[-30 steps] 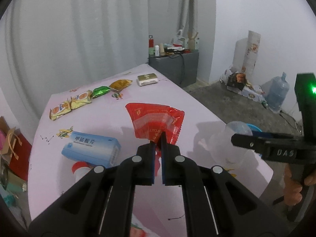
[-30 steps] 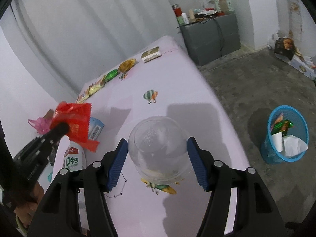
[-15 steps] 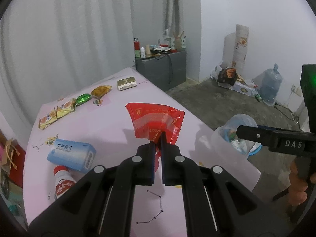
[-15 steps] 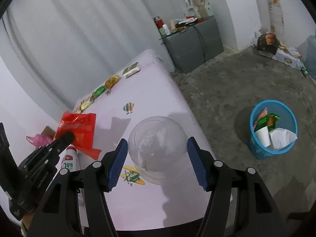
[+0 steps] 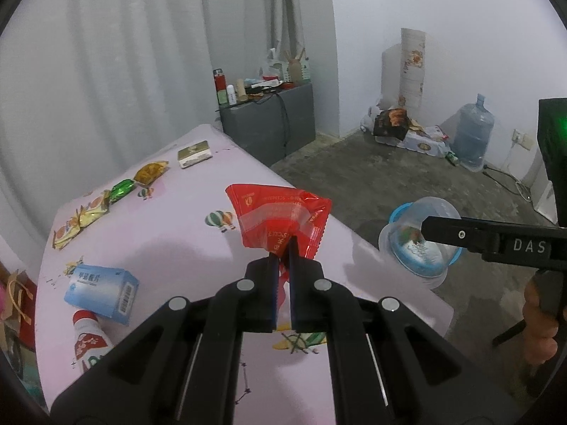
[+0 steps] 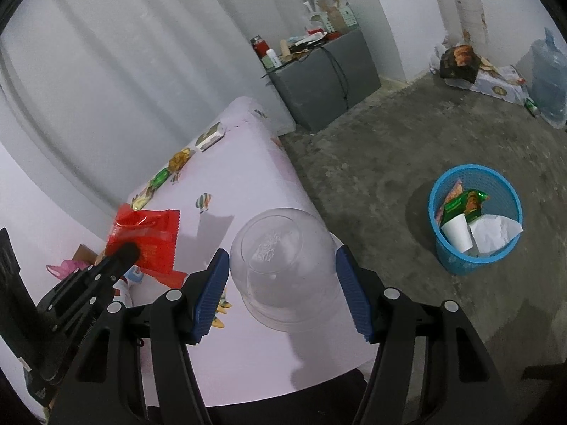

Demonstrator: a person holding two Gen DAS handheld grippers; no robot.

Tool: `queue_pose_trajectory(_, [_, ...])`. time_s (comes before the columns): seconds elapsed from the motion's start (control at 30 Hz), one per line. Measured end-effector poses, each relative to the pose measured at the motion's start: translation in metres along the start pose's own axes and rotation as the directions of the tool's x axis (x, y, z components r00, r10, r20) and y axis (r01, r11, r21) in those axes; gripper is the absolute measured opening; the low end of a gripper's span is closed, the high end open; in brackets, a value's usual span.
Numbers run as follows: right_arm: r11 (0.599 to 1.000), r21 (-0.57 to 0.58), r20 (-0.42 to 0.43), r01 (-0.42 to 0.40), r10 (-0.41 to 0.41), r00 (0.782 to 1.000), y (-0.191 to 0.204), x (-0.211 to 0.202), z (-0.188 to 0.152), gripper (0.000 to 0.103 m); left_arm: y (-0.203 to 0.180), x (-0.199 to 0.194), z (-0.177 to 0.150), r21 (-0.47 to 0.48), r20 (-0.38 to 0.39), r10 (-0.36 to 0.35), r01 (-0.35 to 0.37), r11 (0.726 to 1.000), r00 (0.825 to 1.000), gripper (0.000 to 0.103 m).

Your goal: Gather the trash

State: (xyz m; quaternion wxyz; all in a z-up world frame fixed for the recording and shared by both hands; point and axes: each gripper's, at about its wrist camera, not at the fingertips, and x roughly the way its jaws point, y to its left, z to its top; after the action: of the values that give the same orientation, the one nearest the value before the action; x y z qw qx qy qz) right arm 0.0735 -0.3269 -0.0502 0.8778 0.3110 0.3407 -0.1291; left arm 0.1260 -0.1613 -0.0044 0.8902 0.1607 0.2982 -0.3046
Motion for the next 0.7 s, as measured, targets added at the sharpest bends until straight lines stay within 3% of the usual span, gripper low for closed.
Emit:
queue_pose_trajectory(0.4, [0.998, 0.056, 0.047, 0.021, -0.024, 0.999, -0.019, -0.016, 0.001, 0.061, -0.005, 0.013, 0.005, 0.007, -0.012, -0.061, 0.062, 0.998, 0.998, 0.003])
queue_pose_trajectory(0.7, [0.994, 0.111, 0.076, 0.023, -0.032, 0.997, -0.051, -0.028, 0.003, 0.061, -0.039, 0.020, 0.017, 0.064, -0.026, -0.087, 0.088, 0.994, 0.996, 0.003])
